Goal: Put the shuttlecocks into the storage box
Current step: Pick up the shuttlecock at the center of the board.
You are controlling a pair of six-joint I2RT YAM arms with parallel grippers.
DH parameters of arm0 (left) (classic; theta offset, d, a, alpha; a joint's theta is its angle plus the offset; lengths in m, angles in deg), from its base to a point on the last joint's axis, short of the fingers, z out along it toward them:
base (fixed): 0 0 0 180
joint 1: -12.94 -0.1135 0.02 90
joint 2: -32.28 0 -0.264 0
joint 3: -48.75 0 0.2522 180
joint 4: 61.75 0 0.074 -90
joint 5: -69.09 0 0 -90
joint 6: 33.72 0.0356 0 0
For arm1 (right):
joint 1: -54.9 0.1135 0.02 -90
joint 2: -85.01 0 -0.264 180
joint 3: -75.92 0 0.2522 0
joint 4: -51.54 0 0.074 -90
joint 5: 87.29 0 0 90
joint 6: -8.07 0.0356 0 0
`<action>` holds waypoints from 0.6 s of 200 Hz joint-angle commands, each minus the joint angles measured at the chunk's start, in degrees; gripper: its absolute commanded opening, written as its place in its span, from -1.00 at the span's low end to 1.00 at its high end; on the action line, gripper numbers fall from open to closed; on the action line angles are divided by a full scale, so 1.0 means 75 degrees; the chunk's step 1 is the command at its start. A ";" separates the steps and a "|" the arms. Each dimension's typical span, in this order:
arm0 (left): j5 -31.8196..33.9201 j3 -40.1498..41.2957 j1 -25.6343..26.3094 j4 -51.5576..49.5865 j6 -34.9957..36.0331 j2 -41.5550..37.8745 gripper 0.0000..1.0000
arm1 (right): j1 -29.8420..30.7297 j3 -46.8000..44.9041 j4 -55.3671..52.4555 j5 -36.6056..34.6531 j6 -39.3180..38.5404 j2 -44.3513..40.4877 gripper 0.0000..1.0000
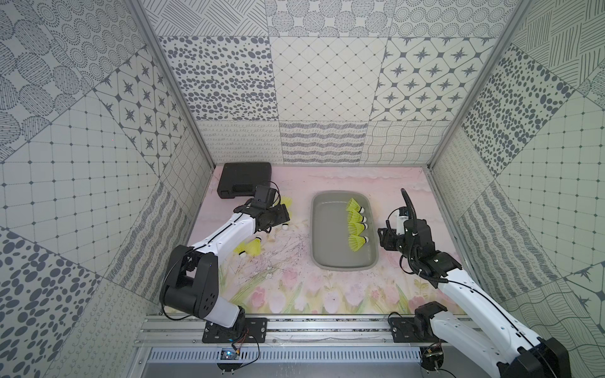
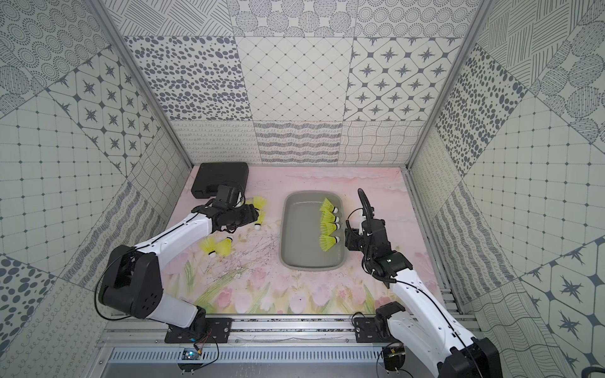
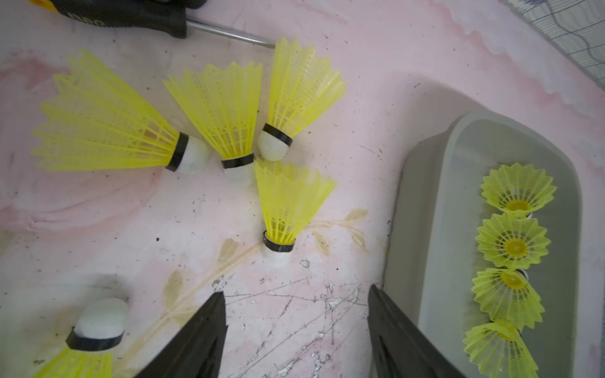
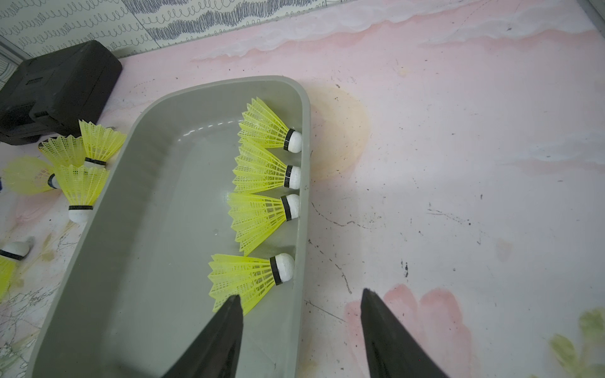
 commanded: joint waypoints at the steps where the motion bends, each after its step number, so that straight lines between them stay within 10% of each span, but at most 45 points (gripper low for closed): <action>1: 0.0089 -0.0415 -0.0226 0.0211 0.0881 0.0729 0.47 | -0.0043 -0.0046 0.0114 -0.0095 -0.0069 -0.0038 0.22; 120: -0.0958 -0.1745 -0.0313 0.0421 0.1222 0.2840 0.27 | -0.0055 -0.0079 0.0151 -0.0051 -0.0034 0.0023 0.23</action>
